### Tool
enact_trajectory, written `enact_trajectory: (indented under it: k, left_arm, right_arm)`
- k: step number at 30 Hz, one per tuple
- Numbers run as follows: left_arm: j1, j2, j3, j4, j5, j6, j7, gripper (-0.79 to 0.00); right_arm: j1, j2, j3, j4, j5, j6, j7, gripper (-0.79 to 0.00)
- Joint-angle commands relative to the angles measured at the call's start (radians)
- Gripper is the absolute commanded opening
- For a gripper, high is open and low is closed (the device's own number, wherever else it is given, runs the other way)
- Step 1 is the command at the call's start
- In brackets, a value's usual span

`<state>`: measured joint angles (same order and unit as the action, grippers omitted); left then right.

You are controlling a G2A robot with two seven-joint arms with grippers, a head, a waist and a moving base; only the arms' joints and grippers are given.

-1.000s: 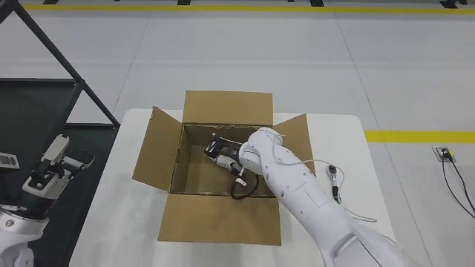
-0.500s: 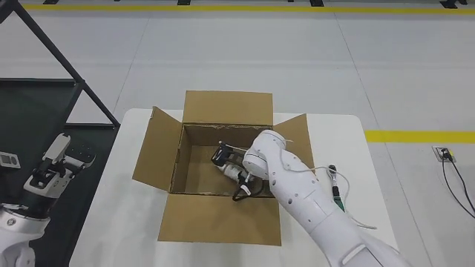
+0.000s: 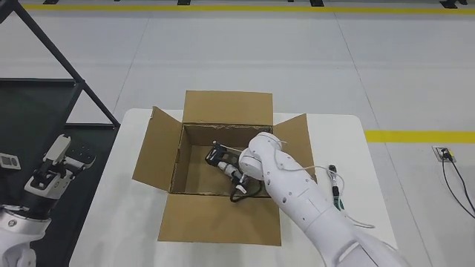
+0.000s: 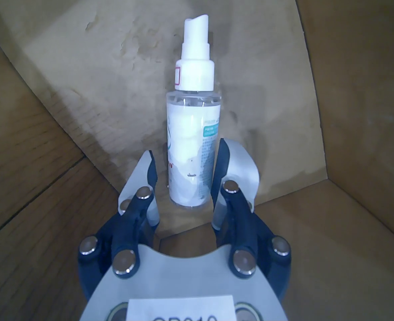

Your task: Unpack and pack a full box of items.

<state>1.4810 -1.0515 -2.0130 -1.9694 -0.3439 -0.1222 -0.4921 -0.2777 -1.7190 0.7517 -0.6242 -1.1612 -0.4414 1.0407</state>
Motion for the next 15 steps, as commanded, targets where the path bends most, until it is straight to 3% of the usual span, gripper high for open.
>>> enact_trajectory:
  k: [1, 8, 15]
  left_arm:
    - [0.002, 0.0, -0.001, -0.001, -0.001, 0.0, 0.0, 0.0]
    - [0.008, -0.001, -0.004, -0.003, -0.004, -0.006, -0.001, 0.0]
    - [0.015, -0.001, -0.011, -0.004, -0.009, -0.011, -0.001, 0.0]
  right_arm:
    - [0.008, -0.007, -0.002, 0.029, 0.001, 0.036, -0.024, -0.413]
    - [0.03, -0.03, -0.016, 0.103, 0.003, 0.091, -0.065, -0.406]
    - [0.052, -0.052, -0.026, 0.171, 0.021, 0.078, -0.079, -0.4]
